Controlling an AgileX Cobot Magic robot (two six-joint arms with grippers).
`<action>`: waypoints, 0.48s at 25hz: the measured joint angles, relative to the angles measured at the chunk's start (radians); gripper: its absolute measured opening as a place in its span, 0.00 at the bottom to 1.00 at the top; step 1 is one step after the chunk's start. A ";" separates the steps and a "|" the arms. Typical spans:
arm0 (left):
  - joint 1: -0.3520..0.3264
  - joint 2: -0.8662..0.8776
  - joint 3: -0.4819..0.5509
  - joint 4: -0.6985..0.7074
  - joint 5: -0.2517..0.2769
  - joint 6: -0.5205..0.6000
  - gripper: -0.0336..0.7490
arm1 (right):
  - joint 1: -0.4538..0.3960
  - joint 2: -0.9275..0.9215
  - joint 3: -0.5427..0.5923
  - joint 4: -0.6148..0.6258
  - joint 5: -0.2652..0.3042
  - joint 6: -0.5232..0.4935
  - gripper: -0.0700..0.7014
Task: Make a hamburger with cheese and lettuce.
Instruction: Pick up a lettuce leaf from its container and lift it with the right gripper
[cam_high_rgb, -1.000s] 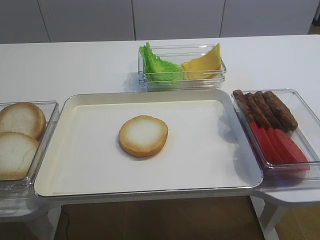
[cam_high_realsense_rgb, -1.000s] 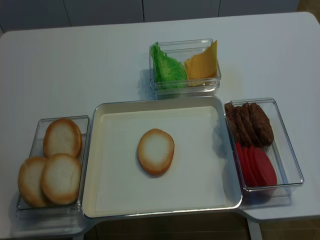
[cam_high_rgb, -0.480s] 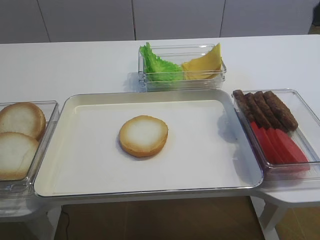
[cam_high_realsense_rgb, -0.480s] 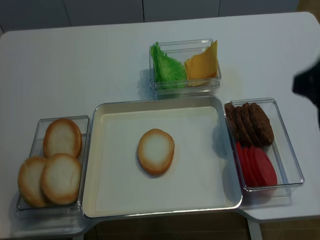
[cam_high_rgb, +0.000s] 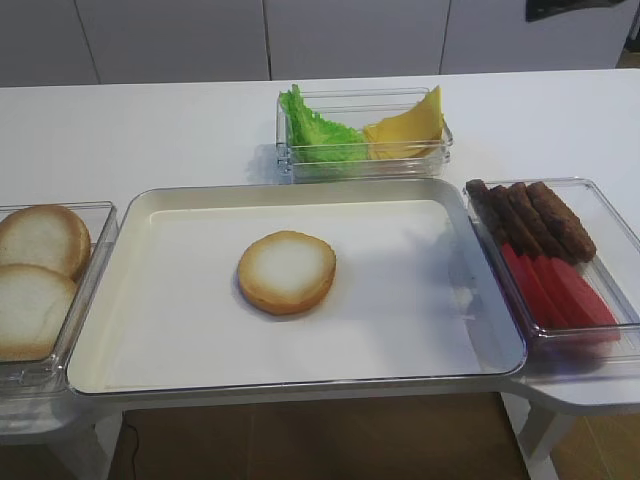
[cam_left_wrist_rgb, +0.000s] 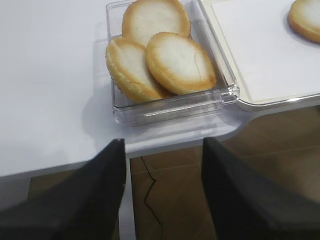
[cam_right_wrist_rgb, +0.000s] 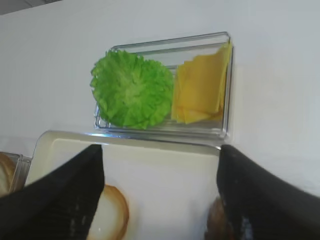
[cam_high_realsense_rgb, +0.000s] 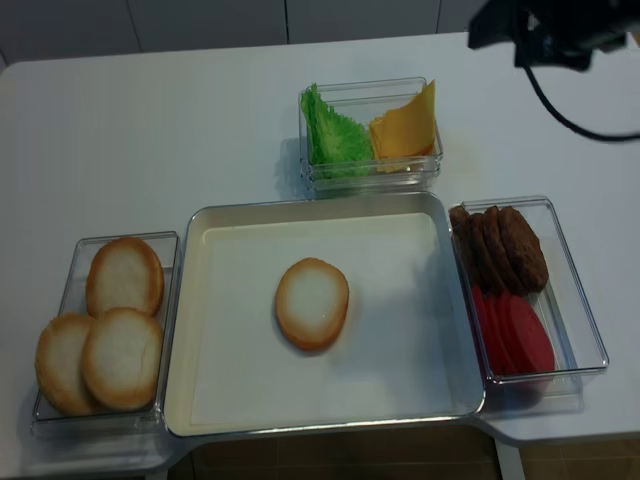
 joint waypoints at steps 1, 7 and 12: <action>0.000 0.000 0.000 0.000 0.000 0.000 0.51 | 0.019 0.040 -0.042 -0.002 -0.004 -0.002 0.78; 0.000 0.000 0.000 0.000 0.000 0.002 0.51 | 0.125 0.274 -0.261 0.007 -0.006 -0.002 0.78; 0.000 0.000 0.000 0.000 0.000 0.004 0.51 | 0.177 0.424 -0.367 0.024 -0.008 -0.002 0.78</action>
